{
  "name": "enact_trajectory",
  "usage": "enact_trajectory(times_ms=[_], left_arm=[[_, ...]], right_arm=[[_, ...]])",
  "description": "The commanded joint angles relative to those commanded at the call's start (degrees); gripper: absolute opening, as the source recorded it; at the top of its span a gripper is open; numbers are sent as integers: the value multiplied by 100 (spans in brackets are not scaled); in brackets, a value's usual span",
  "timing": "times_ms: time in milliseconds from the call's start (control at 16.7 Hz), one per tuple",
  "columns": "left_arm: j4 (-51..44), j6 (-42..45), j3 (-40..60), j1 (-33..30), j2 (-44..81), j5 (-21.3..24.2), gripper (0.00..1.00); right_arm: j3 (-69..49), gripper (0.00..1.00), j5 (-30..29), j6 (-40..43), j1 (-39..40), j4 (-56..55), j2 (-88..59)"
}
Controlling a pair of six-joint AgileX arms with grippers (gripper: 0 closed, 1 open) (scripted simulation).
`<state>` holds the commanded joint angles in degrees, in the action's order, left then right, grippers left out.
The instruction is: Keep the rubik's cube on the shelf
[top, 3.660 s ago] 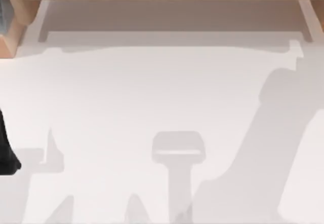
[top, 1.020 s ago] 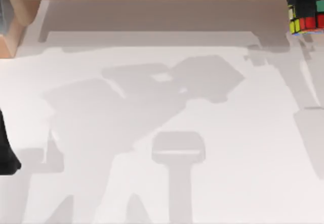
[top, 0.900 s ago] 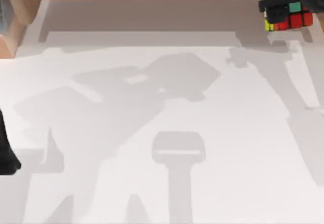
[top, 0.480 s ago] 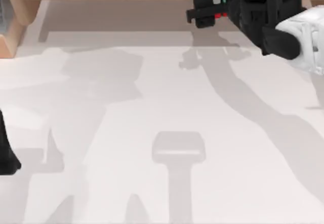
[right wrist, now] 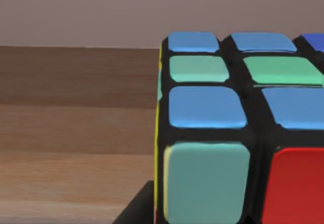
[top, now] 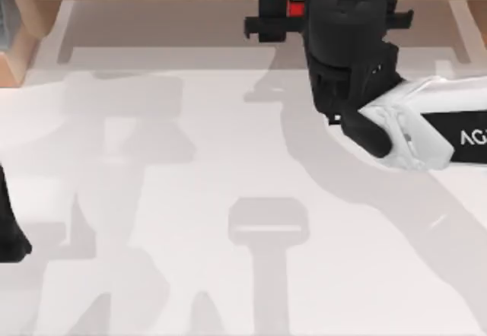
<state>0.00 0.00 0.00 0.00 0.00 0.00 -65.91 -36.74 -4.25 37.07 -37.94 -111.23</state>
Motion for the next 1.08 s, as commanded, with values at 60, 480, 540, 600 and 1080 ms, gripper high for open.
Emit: enact_trajectory(times_ms=[60,480,540,600,1080], left_arm=[[0,0,0,0,0,0,100],[0,0,0,0,0,0,100],[0,0,0,0,0,0,100],[0,0,0,0,0,0,100],[0,0,0,0,0,0,100]], right_arm=[[15,0,-84,7,14,-128,-54],[-3,0,-107,-8,-14,-184,-82],[-68,0,-38,-46,-50,-158,-148],[-191,0,75,-109,-122,-119,-254],[-2284,0,727,-373,-821,280,-1494]])
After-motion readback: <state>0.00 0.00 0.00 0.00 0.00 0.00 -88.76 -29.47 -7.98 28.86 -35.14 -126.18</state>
